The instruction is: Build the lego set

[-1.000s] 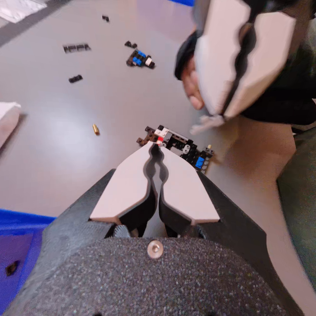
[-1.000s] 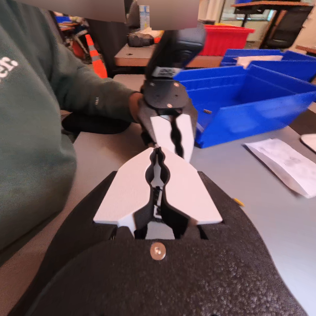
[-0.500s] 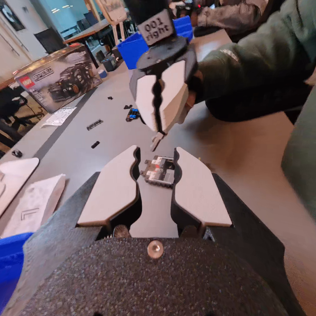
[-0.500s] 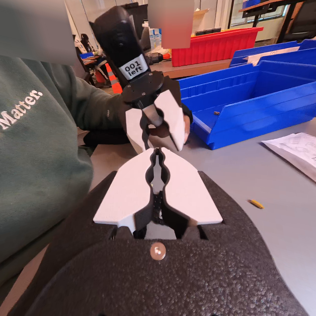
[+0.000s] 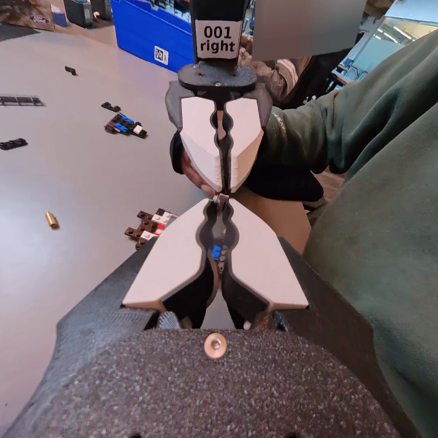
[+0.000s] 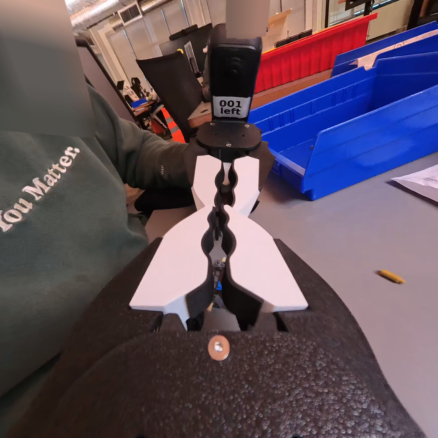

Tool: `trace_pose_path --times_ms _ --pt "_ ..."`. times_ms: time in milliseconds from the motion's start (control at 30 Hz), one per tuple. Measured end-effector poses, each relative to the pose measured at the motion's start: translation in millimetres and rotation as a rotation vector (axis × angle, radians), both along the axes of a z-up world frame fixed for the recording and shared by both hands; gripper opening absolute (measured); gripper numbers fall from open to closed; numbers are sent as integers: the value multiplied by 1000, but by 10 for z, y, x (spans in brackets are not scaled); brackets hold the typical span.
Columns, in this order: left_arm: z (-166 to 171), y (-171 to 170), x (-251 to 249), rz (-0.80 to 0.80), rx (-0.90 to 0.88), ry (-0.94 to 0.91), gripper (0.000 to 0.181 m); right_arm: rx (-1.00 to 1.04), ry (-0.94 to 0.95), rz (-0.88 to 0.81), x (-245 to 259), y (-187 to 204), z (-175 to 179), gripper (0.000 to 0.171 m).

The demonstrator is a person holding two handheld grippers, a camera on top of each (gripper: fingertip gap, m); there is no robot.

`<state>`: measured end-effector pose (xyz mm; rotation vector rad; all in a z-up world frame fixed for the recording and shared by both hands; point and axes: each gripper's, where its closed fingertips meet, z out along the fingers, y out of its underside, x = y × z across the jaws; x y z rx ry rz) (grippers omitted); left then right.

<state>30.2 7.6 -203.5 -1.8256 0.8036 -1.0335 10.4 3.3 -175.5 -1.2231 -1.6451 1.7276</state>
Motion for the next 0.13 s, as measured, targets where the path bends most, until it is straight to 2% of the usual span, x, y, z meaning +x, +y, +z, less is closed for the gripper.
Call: trace_pose_path --times_ms 133 --pt "-69 4 9 -15 -54 7 8 86 -17 -9 -12 -2 -62 2"
